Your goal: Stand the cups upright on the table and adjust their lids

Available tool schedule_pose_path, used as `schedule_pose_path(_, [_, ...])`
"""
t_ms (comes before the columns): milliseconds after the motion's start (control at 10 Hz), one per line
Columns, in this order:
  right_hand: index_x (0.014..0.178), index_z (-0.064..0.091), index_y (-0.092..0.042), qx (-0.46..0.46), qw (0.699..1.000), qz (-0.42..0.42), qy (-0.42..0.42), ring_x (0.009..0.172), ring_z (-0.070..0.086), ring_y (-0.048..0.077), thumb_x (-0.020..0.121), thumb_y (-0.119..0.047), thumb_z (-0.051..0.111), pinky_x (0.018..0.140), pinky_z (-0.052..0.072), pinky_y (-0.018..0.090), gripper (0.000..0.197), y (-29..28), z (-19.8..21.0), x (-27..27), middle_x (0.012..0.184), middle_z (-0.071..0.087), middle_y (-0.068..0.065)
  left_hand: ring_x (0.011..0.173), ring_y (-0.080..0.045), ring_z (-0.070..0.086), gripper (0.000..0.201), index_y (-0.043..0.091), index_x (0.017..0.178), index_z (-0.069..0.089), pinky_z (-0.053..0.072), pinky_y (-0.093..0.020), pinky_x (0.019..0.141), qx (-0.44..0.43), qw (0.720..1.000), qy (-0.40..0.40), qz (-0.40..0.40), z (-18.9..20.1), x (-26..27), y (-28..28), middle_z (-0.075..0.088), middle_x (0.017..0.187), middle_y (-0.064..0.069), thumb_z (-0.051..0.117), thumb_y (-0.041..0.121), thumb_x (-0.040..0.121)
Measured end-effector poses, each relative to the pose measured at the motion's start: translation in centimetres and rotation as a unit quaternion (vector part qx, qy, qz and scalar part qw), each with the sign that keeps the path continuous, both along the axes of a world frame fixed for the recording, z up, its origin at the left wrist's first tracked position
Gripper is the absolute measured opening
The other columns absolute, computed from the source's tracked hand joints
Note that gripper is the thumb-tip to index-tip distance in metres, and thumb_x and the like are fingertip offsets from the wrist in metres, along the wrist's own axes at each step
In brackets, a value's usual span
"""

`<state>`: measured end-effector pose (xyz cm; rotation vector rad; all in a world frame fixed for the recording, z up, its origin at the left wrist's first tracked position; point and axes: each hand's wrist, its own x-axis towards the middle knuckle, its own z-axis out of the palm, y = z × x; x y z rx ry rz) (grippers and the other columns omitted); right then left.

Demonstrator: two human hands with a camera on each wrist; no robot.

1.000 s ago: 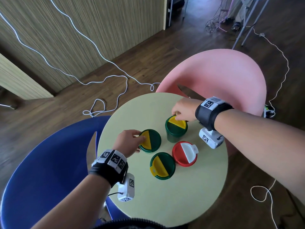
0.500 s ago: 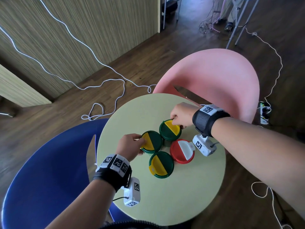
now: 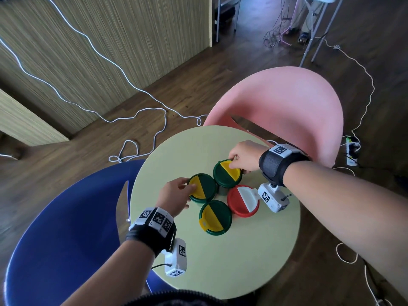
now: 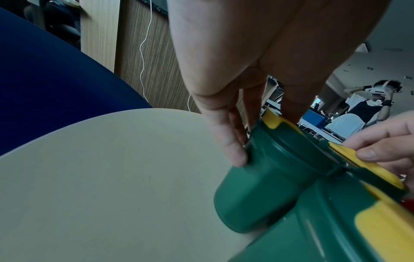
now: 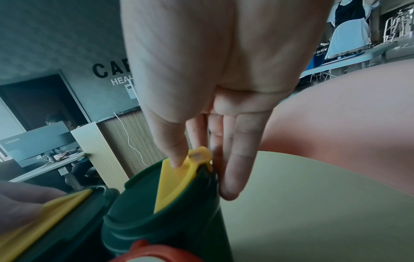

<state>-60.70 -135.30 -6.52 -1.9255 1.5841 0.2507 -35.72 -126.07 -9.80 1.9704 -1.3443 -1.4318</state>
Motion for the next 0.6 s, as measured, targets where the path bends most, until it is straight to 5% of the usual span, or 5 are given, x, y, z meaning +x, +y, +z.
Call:
schedule_pose_path(100, [0.11,0.076,-0.017,-0.004,1.0,-0.009,-0.007,0.058,0.075,0.022,0.089,-0.034,0.063,0.061,0.055,0.026,0.03,0.2,0.1,0.0,0.079,0.079,0.009,0.095,-0.033,0.072,0.044,0.02,0.138,0.06,0.064,-0.052,0.08,0.005,0.999,-0.023,-0.03,0.2,0.0,0.3,0.074,0.105,-0.008,0.063,0.033,0.096])
schedule_pose_path(200, [0.129,0.068,-0.022,-0.002,1.0,-0.015,-0.009,0.075,0.073,0.019,0.091,-0.04,0.063,0.077,0.056,0.031,0.042,0.4,0.3,0.0,0.106,0.078,0.009,0.094,-0.032,0.071,0.049,0.022,0.141,0.055,0.064,-0.051,0.08,0.002,0.997,-0.051,-0.063,0.1,0.1,0.7,0.07,0.111,-0.008,0.061,0.04,0.096])
schedule_pose_path(300, [0.143,0.058,-0.02,0.0,1.0,-0.009,0.003,0.121,0.063,0.027,0.095,-0.041,0.063,0.101,0.049,0.036,0.053,0.8,0.9,0.0,0.14,0.064,0.01,0.096,-0.029,0.07,0.054,0.021,0.145,0.051,0.063,-0.05,0.08,0.008,0.996,-0.057,-0.071,0.0,0.2,0.8,0.069,0.113,-0.008,0.06,0.044,0.097])
schedule_pose_path(600, [0.156,0.039,-0.024,-0.015,0.997,-0.067,-0.039,0.136,0.053,0.027,0.096,-0.052,0.061,0.109,0.042,0.038,0.07,3.4,1.4,-0.3,0.153,0.053,0.008,0.115,-0.029,0.064,0.064,0.019,0.149,0.046,0.055,-0.054,0.098,-0.008,0.995,-0.064,-0.08,-1.0,1.2,1.2,0.069,0.124,-0.007,0.059,0.05,0.095])
